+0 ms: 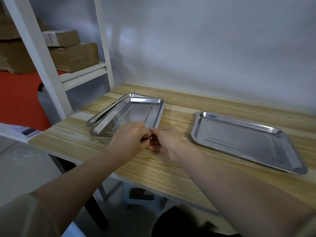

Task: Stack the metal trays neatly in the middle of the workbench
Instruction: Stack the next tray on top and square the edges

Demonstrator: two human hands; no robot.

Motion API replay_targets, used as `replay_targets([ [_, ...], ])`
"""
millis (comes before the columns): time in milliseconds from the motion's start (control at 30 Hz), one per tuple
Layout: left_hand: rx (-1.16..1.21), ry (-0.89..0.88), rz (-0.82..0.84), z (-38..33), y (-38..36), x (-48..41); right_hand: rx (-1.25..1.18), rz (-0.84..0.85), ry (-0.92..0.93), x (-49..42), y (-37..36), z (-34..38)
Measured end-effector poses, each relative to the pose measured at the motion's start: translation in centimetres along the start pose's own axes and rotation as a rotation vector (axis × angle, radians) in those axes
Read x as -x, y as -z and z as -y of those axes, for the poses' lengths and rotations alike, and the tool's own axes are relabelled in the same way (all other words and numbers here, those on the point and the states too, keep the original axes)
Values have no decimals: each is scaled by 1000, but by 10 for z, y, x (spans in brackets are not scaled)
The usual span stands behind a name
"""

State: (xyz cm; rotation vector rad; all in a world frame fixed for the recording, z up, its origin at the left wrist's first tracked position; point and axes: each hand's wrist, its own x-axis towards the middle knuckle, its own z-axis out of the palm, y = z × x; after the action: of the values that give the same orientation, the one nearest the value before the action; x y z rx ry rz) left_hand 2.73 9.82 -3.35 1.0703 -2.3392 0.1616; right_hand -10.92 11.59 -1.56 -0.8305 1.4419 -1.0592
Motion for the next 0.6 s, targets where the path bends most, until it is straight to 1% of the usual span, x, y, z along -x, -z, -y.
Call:
replay_targets([
  [100,226,96,210,8,4,4,44,-25,-15,-1,-1,1],
  [133,296,145,216,11,6,7,43,-16,-27,-1,0,1],
  [167,339,208,181,14,7,10,25,9,-44,1,3,2],
  [200,335,274,121,19,7,12,0,35,-57,2,5,2],
  [267,173,432,32,27,5,14,-44,57,-56,4,10,3],
  [333,43,594,30,35,2,11,-52,46,-35,4,14,2],
  [400,56,734,89,40,-1,6,-41,21,-11,5,18,0],
  [433,67,779,118,40,-1,4,-25,8,3,6,21,-2],
  [500,83,804,141,38,-4,0,20,-28,28,8,28,-4],
  [600,179,818,88,34,-8,-7,53,-98,55,11,44,-5],
])
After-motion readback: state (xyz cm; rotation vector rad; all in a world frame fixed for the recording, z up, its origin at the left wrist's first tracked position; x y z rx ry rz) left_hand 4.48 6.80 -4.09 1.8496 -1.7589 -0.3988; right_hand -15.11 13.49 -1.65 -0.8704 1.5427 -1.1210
